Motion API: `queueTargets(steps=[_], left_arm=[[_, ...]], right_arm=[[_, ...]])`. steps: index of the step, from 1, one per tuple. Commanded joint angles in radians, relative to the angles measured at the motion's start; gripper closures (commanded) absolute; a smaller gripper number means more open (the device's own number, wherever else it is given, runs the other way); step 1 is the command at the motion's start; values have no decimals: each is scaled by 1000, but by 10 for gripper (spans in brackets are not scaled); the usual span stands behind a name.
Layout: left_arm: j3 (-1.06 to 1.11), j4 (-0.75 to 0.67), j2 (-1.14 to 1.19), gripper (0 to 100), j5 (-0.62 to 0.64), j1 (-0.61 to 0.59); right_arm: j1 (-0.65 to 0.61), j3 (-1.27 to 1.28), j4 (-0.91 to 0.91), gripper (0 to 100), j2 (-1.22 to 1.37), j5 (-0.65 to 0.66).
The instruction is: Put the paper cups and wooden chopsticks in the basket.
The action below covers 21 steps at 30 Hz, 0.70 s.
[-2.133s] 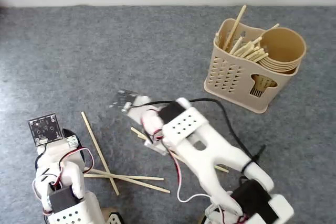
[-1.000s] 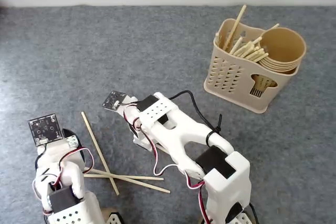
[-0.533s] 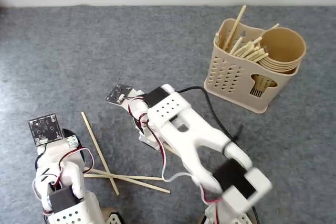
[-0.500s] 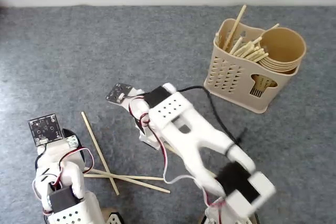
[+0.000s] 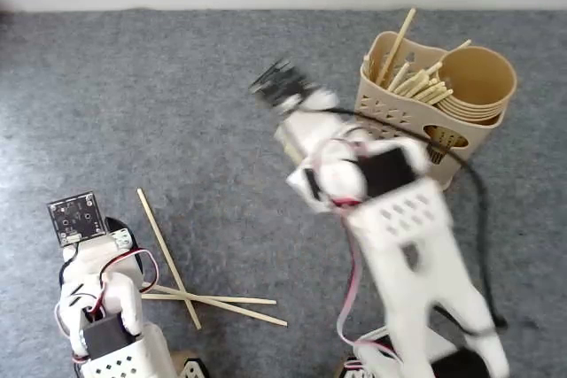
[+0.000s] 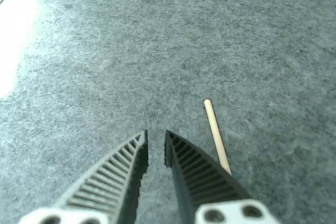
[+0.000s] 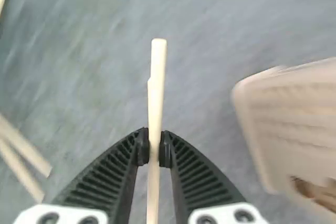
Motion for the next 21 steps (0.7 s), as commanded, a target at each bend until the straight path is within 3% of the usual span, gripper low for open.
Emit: queueTargets(steps=[1, 10, 21], left_arm=[[-5, 2, -2, 946, -8, -5], [-5, 2, -2, 946, -8, -5], [-5, 2, -2, 946, -8, -5]], right_arm=[[67, -44, -97, 991, -177, -8], [217, -44, -420, 991, -331, -11], [259, -43, -839, 991, -311, -272]])
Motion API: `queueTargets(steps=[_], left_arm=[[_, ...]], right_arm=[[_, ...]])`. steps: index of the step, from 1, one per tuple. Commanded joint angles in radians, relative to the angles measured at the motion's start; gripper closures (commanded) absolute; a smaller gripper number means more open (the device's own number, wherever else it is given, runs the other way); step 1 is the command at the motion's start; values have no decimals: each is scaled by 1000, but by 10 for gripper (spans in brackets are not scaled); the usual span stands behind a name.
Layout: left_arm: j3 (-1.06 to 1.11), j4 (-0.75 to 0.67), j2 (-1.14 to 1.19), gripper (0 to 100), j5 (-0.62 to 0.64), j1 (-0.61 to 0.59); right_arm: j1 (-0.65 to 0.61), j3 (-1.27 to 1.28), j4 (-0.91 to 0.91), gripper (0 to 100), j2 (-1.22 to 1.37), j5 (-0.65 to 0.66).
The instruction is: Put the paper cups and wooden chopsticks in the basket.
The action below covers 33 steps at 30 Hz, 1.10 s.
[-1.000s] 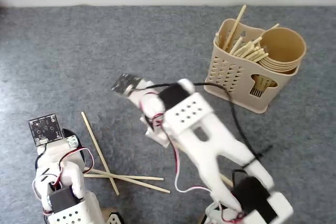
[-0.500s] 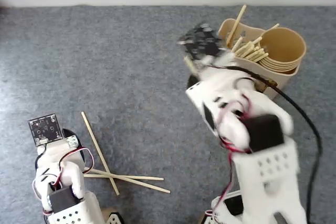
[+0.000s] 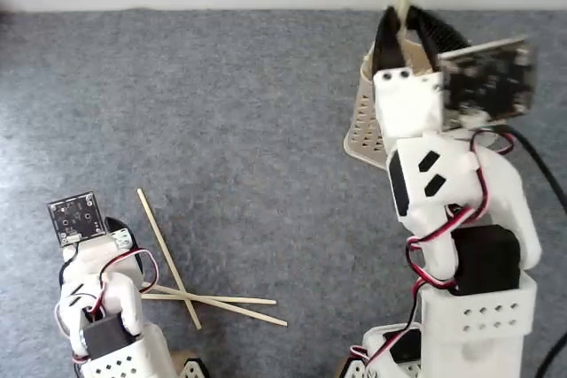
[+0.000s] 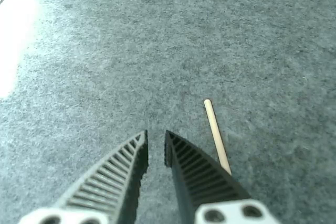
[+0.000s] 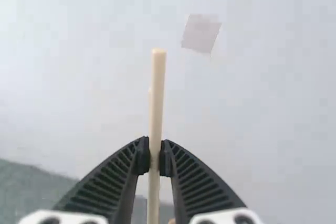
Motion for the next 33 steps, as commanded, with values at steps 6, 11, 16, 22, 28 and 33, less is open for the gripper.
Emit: queueTargets(steps=[6, 11, 16, 22, 28, 33], left_arm=[[-5, 2, -2, 946, -8, -5], [-5, 2, -2, 946, -8, -5], [-5, 2, -2, 946, -8, -5], [-5, 2, -2, 946, -8, -5], [-5, 2, -2, 946, -8, -3], [-5, 2, -2, 946, -8, -3]], right_arm=[[36, -44, -232, 991, 127, -78], [104, -48, -334, 991, 254, -81], [142, -46, -346, 991, 355, -83], [143, -52, -275, 916, 453, -83], [136, -107, -208, 772, 398, -84], [85, -150, -28, 838, 311, -84]])
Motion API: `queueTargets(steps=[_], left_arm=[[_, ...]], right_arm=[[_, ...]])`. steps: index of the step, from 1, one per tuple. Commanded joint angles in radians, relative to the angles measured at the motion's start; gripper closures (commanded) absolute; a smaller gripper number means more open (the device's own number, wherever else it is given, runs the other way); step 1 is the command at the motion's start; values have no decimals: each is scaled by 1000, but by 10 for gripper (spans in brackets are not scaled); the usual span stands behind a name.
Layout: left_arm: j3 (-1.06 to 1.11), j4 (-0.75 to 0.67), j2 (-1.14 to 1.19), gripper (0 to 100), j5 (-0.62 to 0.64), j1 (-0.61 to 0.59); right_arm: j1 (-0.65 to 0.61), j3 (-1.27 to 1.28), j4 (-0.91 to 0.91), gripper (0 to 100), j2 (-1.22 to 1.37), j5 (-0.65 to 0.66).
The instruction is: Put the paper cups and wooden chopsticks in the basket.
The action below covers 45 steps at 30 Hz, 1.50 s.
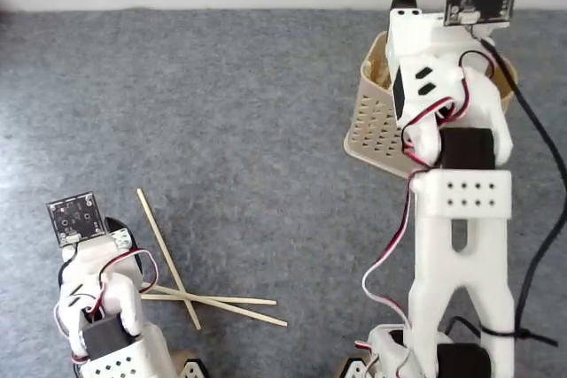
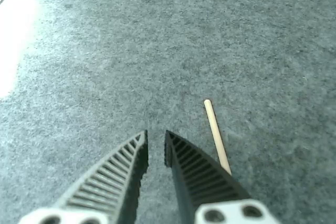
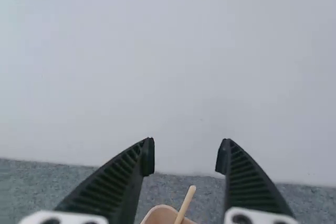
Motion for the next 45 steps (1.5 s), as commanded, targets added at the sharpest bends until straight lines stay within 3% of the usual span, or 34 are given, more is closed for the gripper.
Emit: queueTargets(steps=[1, 10, 14, 20, 25, 35, 45], left_arm=[[-5, 2, -2, 946, -8, -3], [-13, -12, -2, 947, -8, -52], [4, -100, -2, 946, -3, -144], [4, -98, 0, 945, -5, -152], [4, -98, 0, 945, -5, -152], [4, -98, 0, 945, -5, -152], [4, -98, 0, 945, -5, -152]], right_arm=[[-48, -80, 142, 846, -93, -9], [-220, -78, 650, 859, -108, -3], [-302, -77, 796, 858, -54, -6], [-467, 43, 969, 856, 35, -9], [-608, 327, 908, 855, 1, -5], [-831, 859, 555, 855, -381, -11], [-1030, 984, 489, 854, -412, -199]])
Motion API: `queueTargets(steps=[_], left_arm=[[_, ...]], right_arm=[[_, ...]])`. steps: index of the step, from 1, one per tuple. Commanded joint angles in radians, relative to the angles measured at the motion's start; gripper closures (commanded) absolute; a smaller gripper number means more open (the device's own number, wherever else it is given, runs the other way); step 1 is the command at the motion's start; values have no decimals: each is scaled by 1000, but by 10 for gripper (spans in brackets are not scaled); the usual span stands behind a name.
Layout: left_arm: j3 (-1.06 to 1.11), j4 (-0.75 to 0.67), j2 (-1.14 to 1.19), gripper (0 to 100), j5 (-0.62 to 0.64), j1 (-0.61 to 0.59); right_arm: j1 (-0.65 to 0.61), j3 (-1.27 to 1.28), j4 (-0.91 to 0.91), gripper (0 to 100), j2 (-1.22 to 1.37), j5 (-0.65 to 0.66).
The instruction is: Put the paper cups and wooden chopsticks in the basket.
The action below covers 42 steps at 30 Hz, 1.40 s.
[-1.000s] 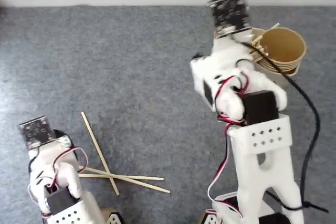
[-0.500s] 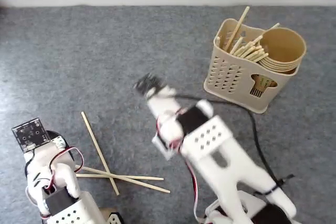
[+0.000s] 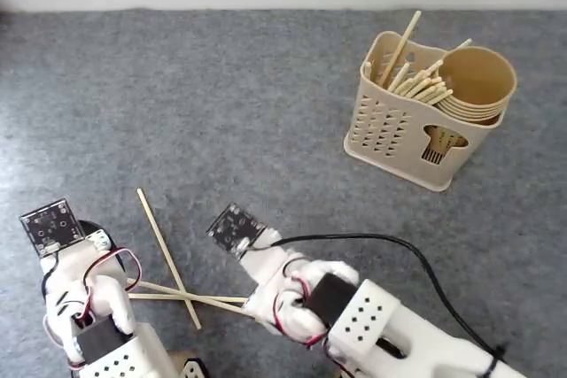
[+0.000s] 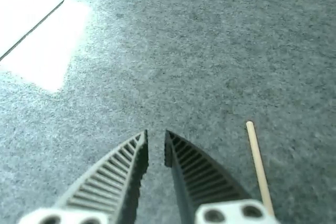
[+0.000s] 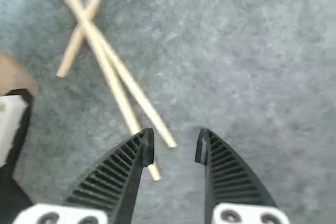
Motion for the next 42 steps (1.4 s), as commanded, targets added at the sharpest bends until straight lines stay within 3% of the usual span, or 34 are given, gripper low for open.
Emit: queueTargets(steps=[1, 15, 21, 31, 42], left_arm=[[-8, -21, 0, 945, -6, -6], [-8, -21, 2, 945, -6, -6], [-8, -21, 2, 945, -6, -6], [-8, -21, 2, 945, -8, -6], [-8, -21, 2, 945, -8, -6]], right_arm=[[-76, -9, -30, 854, 35, -60], [-174, -12, -315, 854, 395, -69], [-159, -66, -305, 854, 443, -63], [22, -66, -306, 854, 437, 46], [-15, -66, -308, 854, 446, 48]])
